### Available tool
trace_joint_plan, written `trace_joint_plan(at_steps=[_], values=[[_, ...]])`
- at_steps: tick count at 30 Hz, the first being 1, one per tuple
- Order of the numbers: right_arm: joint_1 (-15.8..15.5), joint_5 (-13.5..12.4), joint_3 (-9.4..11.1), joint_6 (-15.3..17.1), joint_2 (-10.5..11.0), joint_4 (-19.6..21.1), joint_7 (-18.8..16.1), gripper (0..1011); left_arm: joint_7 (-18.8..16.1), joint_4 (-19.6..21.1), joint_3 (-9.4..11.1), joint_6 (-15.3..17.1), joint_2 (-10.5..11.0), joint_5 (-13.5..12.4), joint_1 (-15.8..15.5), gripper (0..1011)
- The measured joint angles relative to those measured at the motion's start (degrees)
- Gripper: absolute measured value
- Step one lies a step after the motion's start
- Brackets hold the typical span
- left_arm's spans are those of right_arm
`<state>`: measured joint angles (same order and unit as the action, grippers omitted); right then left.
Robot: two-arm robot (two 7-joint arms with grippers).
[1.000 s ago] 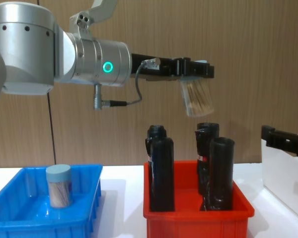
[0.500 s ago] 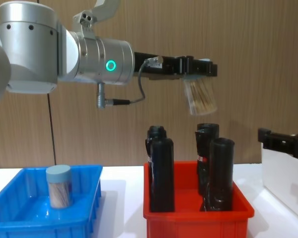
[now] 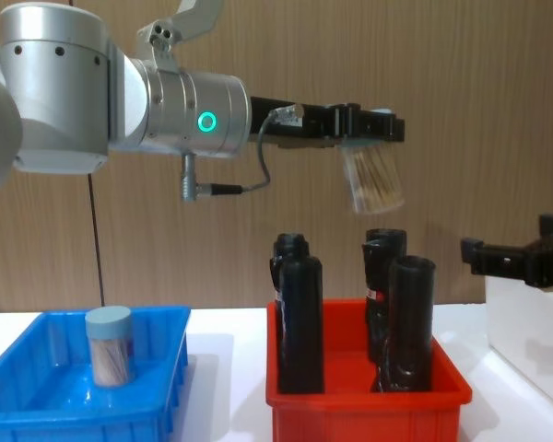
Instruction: Pick the cotton swabs from the blue box and place them into the white box.
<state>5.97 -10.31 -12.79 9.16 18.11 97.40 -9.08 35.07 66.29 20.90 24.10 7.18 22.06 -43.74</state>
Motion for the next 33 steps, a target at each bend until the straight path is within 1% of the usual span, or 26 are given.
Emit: trace_joint_plan(at_steps=[7, 18, 26, 33], values=[[2.3, 0.6, 0.0, 1.9, -0.8, -1.3, -1.7, 1001, 0.0, 0.0, 0.0, 0.0, 0.0, 0.0, 0.0, 671], [5.4, 0.0, -0.2, 4.6, -2.1, -2.9, -4.2, 1002, 0.1, -0.1, 0.0, 0.0, -0.1, 0.0, -0.1, 672], [7.4, -0.3, -0.6, 6.1, -3.1, -4.0, -6.3, 1001, 0.1, -0.1, 0.0, 0.0, -0.1, 0.0, -0.1, 671], [9.0, -0.1, -1.0, 6.8, -3.9, -5.1, -7.8, 1001, 0.1, -0.1, 0.0, 0.0, -0.1, 0.0, -0.1, 672]])
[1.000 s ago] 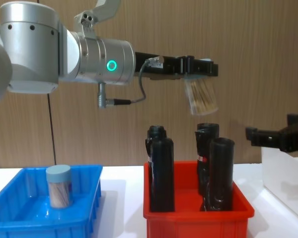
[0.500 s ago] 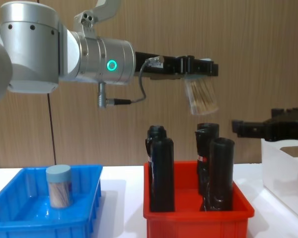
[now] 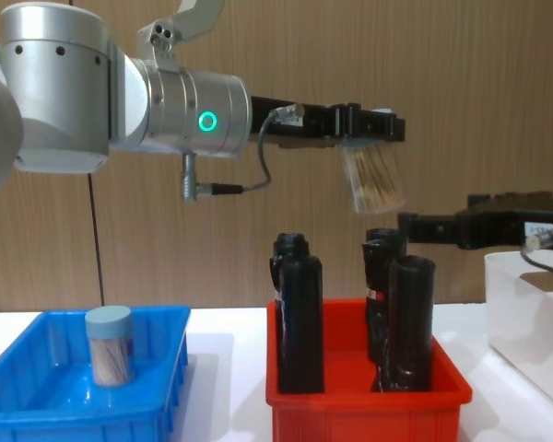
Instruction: Pick the cotton swabs from the blue box and place them into the white box.
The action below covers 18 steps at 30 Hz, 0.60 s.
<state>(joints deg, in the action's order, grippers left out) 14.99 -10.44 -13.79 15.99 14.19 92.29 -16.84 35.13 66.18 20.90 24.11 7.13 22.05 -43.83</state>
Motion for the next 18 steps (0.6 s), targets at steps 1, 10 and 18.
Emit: trace_joint_plan(at_steps=[1, 10, 18], values=[[0.2, 0.0, 0.0, 0.0, -0.1, -0.1, -0.1, 1001, 0.0, 0.0, 0.0, 0.0, 0.0, 0.0, 0.0, 672], [2.0, 0.5, -0.5, 0.4, -1.0, -1.4, -1.7, 1002, 0.0, 0.0, 0.0, 0.0, 0.0, 0.0, 0.0, 672], [3.6, 1.3, -0.9, 0.5, -1.8, -2.5, -2.6, 1001, 0.0, 0.0, 0.0, 0.0, 0.0, 0.0, 0.0, 672]])
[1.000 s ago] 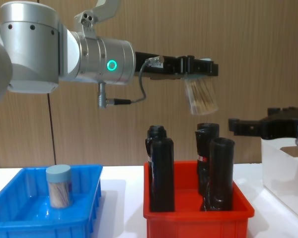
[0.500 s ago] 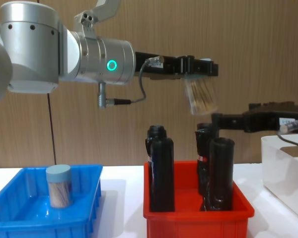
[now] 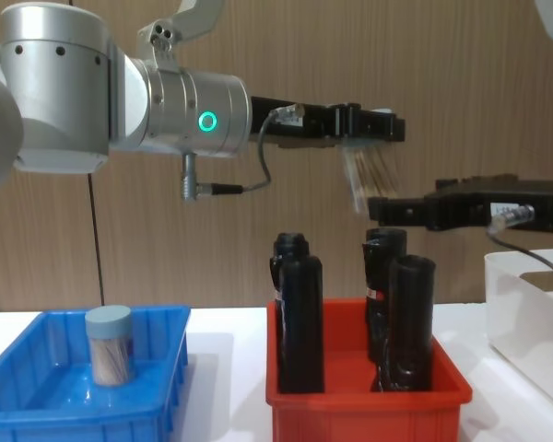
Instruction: Pick the cotton swabs from the blue box and place them into the white box.
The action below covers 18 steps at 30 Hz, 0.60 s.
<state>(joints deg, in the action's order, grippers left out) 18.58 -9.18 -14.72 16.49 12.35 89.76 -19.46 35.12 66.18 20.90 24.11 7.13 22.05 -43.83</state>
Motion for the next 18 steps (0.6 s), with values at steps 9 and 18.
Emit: trace_joint_plan(at_steps=[9, 18], values=[[2.1, 0.9, -0.4, 0.0, -1.0, -2.0, -0.8, 1001, 0.0, 0.0, 0.0, 0.0, 0.0, 0.0, 0.0, 672], [3.7, 1.7, -0.8, -0.2, -1.8, -4.1, -1.1, 1001, 0.0, 0.0, 0.0, 0.0, 0.0, 0.0, 0.0, 672]])
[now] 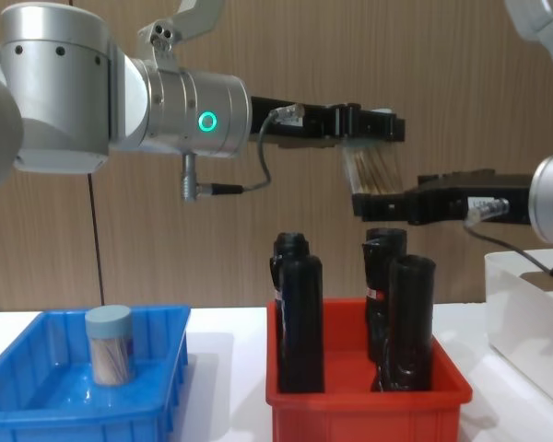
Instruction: Pick the cotton swabs from the blue box and place them into the white box.
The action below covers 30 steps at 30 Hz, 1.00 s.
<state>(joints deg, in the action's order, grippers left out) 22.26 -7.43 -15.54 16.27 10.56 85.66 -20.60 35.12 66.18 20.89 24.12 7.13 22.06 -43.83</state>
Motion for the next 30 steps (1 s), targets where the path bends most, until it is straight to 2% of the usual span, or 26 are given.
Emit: trace_joint_plan(at_steps=[26, 28, 30], values=[[3.7, 1.2, -0.5, -1.2, -1.6, -5.8, 0.2, 1002, 0.0, 0.0, 0.0, 0.0, 0.0, 0.0, 0.0, 672], [3.8, 1.1, -0.5, -1.4, -1.7, -5.9, 0.2, 996, 0.0, 0.0, 0.0, 0.0, 0.0, 0.0, 0.0, 672], [3.9, 1.0, -0.4, -1.6, -1.7, -6.1, 0.2, 945, 0.0, 0.0, 0.0, 0.0, 0.0, 0.0, 0.0, 671]])
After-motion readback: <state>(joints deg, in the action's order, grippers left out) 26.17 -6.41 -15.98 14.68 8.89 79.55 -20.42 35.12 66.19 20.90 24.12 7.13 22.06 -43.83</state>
